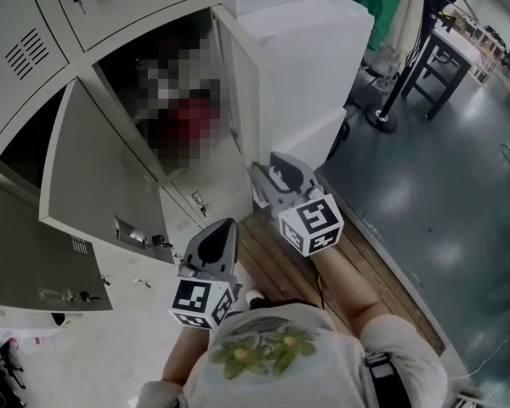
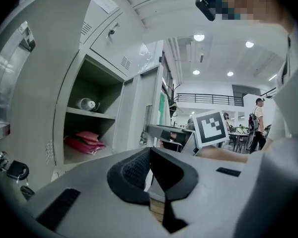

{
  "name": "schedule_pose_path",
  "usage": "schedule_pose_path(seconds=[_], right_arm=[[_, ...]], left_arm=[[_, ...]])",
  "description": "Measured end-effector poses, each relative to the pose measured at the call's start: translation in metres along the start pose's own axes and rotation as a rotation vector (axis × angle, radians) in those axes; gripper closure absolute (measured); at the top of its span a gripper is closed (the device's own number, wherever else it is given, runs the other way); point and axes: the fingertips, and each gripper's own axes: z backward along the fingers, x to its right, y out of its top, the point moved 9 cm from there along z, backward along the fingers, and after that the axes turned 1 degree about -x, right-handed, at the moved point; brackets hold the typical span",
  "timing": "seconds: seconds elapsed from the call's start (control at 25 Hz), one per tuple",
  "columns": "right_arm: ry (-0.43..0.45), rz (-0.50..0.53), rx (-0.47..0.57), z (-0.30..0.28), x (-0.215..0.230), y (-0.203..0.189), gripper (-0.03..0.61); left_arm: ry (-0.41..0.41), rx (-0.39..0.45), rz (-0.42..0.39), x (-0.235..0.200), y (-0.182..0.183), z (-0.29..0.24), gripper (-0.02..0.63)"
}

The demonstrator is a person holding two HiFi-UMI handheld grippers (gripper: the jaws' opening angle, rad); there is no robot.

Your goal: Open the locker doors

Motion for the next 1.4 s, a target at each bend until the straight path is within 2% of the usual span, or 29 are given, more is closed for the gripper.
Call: schedule_pose_path(seconds=[0.68,1.04,1.4], right_arm=[[-0.106,0.017,-0.033,0.02,0.015,-0.001,0.454],[-0.135,0.009,-0.032,0.037,0.006,0.002,0.454],[-0.119,0.002,-0.024,0.046,-0.03,0.007,0.528]], left_arm=[[-0.049,0.007,-0.005,0.005,0.003,-0.007,0.586],[-0.081,0.007,-0.007,0.005,0.003,-0.002,0.586],[-0.108,0.011,-0.02,-0.002,0.01,0.014,0.586]])
